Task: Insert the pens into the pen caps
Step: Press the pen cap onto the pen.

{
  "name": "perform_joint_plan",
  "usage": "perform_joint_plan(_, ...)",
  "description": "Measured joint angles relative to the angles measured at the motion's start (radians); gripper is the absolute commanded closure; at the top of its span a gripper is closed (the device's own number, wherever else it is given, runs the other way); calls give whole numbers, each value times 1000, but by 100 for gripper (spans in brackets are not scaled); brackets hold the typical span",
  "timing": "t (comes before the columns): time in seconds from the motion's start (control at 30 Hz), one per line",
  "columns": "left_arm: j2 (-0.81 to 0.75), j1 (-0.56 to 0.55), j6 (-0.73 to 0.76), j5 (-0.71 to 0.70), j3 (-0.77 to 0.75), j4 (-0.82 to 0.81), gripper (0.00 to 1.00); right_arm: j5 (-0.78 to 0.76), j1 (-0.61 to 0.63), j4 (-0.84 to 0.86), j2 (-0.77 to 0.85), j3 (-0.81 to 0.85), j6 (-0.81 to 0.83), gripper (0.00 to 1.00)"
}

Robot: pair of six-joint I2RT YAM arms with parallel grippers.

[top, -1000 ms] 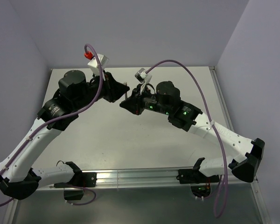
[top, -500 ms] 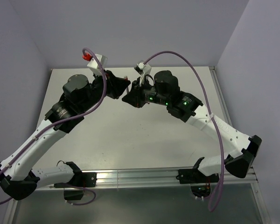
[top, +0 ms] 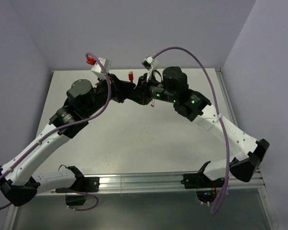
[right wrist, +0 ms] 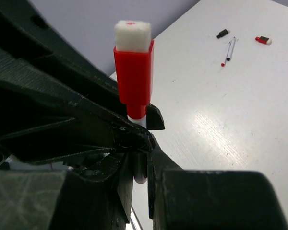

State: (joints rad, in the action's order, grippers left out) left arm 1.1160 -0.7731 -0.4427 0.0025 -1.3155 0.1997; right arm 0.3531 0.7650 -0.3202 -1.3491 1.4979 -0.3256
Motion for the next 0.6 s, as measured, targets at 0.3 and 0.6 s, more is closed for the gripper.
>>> perform_joint_plan(0.3, -14, -3, -7, 4, -9, 12, 97, 28, 0, 6, -1, 8, 0, 100)
perform_joint_plan(0.6, -42, 1, 13, -34, -63, 143, 49, 38, -6, 18, 3, 8, 4, 100)
